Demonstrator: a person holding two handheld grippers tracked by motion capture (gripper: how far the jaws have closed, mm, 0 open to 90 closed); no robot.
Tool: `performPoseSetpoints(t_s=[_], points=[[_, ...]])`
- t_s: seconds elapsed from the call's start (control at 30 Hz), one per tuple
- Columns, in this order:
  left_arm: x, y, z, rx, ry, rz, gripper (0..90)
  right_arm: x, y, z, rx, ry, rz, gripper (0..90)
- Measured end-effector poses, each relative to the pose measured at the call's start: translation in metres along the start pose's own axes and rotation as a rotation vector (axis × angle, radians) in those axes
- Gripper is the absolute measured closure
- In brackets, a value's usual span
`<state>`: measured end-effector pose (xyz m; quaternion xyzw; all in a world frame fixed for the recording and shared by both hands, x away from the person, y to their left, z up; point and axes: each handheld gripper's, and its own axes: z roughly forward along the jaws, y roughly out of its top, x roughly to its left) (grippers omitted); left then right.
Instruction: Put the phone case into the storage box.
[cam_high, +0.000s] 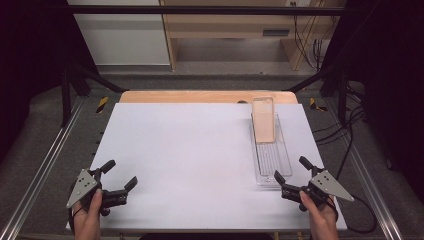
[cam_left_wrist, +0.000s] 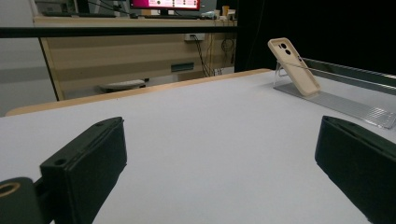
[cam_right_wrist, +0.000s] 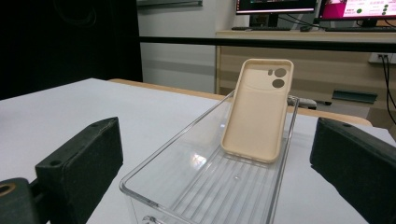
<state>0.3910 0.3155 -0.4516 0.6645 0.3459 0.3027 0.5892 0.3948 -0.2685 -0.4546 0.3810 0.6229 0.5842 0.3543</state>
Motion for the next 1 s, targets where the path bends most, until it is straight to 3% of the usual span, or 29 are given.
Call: performPoseSetpoints(t_s=[0.5, 1.0], points=[[-0.003, -0.001, 0.000, -0.006, -0.015, -0.003, 1.7, 0.005, -0.004, 0.011, 0.008, 0.020, 0.017, 2.8], [-0.008, 0.000, 0.003, -0.007, -0.012, 0.022, 2.0, 0.004, -0.008, 0.025, 0.028, 0.015, 0.021, 3.4]])
